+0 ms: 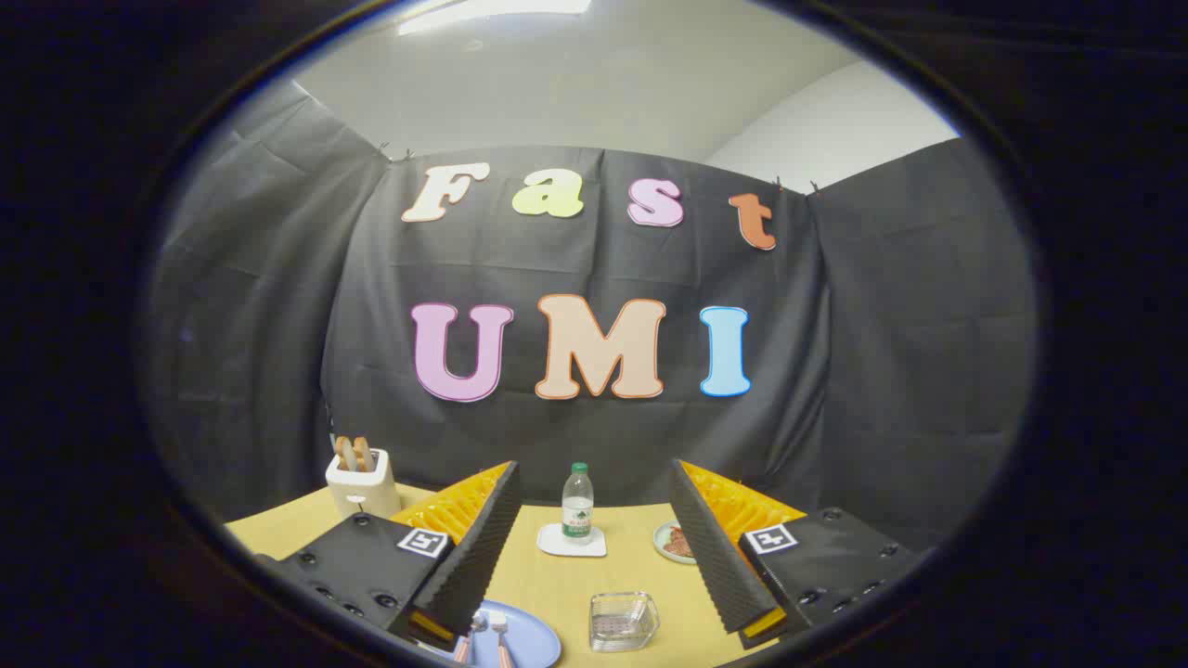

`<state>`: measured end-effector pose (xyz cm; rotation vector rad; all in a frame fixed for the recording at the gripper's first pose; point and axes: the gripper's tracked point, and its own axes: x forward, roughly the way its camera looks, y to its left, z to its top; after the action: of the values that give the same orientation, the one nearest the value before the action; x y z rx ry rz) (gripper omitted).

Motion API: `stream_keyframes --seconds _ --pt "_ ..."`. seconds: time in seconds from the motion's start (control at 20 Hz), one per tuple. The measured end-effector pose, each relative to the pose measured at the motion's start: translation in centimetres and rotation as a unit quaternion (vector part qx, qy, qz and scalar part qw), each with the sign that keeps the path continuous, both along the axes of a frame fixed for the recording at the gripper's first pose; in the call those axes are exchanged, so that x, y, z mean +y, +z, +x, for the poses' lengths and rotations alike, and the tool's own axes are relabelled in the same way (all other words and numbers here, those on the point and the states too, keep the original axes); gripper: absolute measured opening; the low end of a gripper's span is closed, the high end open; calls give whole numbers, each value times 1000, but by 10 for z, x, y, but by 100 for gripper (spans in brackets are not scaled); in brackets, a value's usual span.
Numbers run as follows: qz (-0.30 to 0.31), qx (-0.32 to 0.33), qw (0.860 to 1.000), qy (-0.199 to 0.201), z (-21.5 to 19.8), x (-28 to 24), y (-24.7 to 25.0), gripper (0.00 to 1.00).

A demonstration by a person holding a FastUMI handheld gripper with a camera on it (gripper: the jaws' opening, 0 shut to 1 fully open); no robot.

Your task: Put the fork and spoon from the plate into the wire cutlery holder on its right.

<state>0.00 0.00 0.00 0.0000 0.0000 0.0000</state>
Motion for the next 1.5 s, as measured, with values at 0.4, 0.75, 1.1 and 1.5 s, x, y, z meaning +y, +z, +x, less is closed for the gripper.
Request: stream_keyframes --seconds 0.4,0.75,1.1,1.5 --pt "-7 7 1000 -23 -14 6 0 99" --pt "-24 9 999 -21 -21 25 1 99" --pt "-38 25 999 -11 -28 34 -16 100" --pt "-52 139 988 40 -48 57 -125 100"
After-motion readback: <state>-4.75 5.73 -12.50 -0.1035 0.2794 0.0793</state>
